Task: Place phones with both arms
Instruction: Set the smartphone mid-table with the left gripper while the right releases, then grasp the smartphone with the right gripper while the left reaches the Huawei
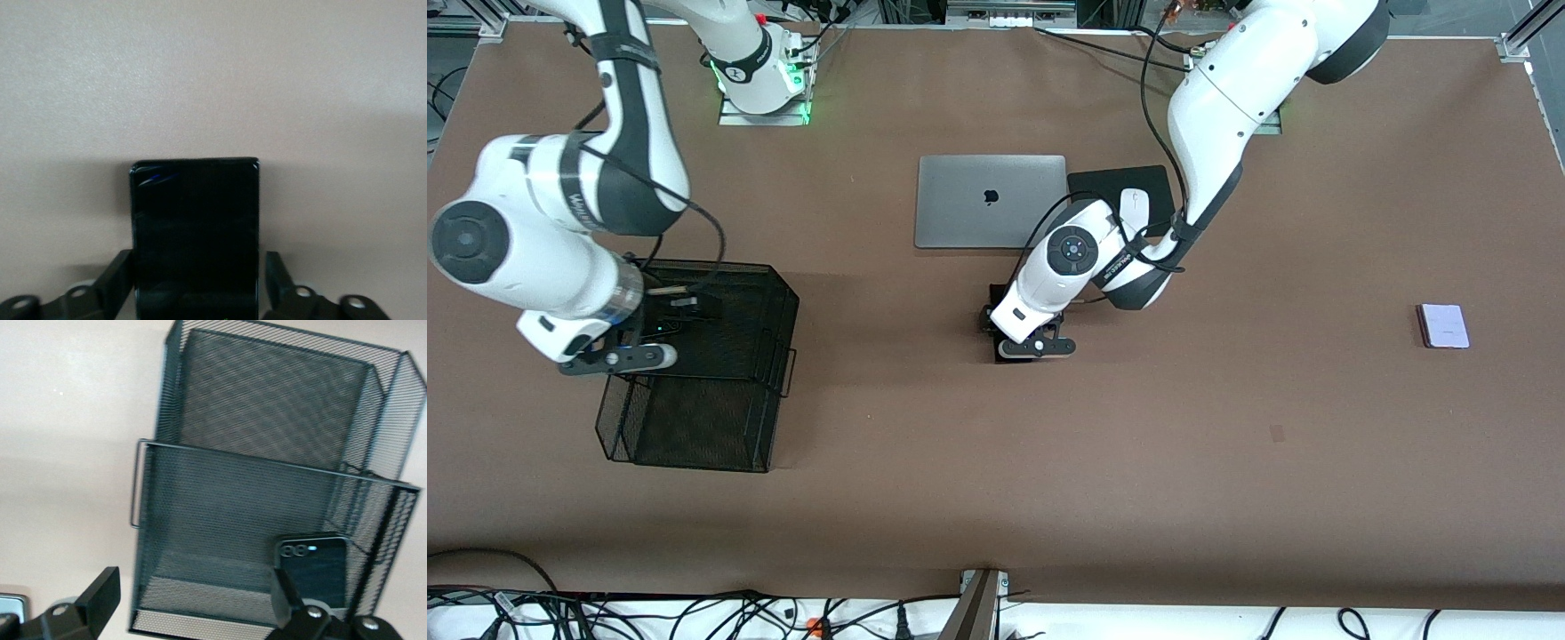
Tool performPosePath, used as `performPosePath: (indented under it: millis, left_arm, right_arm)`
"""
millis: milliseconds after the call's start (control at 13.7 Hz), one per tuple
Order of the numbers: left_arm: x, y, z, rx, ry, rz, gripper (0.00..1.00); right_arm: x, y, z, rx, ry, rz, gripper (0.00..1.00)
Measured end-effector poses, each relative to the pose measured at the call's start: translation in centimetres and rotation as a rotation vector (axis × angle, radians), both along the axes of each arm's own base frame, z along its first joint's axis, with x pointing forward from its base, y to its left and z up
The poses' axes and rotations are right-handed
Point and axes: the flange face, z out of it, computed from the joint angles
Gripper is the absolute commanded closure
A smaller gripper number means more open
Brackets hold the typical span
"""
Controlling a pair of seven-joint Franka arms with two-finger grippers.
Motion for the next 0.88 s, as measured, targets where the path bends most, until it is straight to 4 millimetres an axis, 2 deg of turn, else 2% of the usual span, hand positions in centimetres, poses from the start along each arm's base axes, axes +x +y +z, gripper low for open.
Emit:
performPosePath:
  millis: [146,220,293,439,512,659,732,878]
  left_arm:
    - [1.6,1.2,1.0,0.001,-0.009,0.029,0.00]
    - [2.6,2.4,2.2,0.024,0.003,0.043,0.00]
    - [3.9,4.0,4.2,0.060,0.022,0.059,0.00]
    - [6.4,8.2,9.4,0.115,0.032,0.108,0.00]
    - [7.4,11.0,12.1,0.148,0.042,0.129,0.00]
    - [8.2,15.8,15.6,0.221,0.091,0.122,0.00]
    - [8.1,17.6,16.5,0.260,0.124,0.111,0.00]
    - [7.8,21.0,16.8,0.389,0.164,0.080,0.00]
  right_arm:
    - [-0.3,2.6,-0.8,-0.013,0.008,-0.009,0.00]
    - [-0.4,3.7,-1.3,-0.020,0.009,-0.014,0.00]
    - [-0.4,4.7,-1.9,-0.027,0.002,-0.020,0.00]
    - [-0.5,7.9,-3.3,-0.036,-0.017,-0.036,0.00]
    - [-0.9,10.1,-4.0,-0.040,-0.020,-0.048,0.00]
    - [-1.6,15.5,-5.1,-0.042,-0.028,-0.067,0.00]
    - [-2.2,19.0,-5.7,-0.035,-0.032,-0.070,0.00]
    - [-3.5,26.3,-6.9,-0.012,-0.041,-0.087,0.00]
